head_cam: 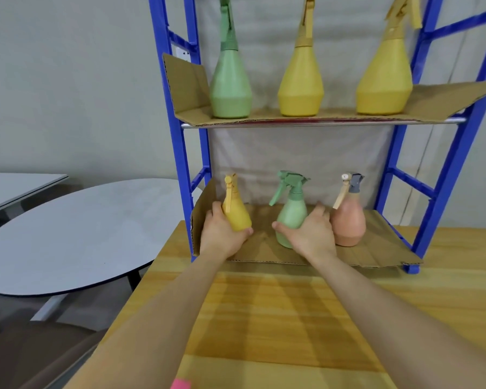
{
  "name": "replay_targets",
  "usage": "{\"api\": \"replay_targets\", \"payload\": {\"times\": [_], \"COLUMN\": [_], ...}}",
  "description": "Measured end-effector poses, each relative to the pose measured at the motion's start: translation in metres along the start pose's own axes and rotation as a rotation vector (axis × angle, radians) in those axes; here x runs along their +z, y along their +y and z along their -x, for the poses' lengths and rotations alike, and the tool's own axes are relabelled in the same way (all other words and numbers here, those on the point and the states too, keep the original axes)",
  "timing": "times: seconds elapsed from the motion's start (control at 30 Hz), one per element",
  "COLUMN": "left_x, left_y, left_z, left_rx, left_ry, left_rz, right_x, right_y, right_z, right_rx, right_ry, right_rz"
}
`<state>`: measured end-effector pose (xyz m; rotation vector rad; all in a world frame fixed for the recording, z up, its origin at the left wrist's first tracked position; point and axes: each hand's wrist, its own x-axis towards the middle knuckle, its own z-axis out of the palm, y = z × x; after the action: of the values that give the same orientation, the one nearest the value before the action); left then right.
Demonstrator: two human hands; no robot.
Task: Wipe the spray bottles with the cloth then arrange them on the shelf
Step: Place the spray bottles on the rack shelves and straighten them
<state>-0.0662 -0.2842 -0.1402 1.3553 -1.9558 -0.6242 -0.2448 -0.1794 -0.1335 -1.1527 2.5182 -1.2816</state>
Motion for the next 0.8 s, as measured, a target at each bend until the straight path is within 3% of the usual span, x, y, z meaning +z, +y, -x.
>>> {"api": "replay_targets", "payload": {"times": [0.13,0.3,0.8], "left_x": [-0.001,0.002,0.008], "left_y": [0.002,0.006,0.003], "left_z": [-0.002,-0.002,-0.003], "left_rx": [-0.026,-0.041,-0.036], "left_ry": [0.005,0.036,0.048], "left_rz": [-0.008,0.000,0.018], "right_x": [0.007,0.007,0.002], "right_y": [-0.007,-0.011,-0.006], "right_z": [-0.001,0.003,0.009], "right_rx": [0.024,-0.008,-0.054], "right_ry": [-0.090,-0.004,-0.098], "right_rz": [-0.076,0.057,0.100]}}
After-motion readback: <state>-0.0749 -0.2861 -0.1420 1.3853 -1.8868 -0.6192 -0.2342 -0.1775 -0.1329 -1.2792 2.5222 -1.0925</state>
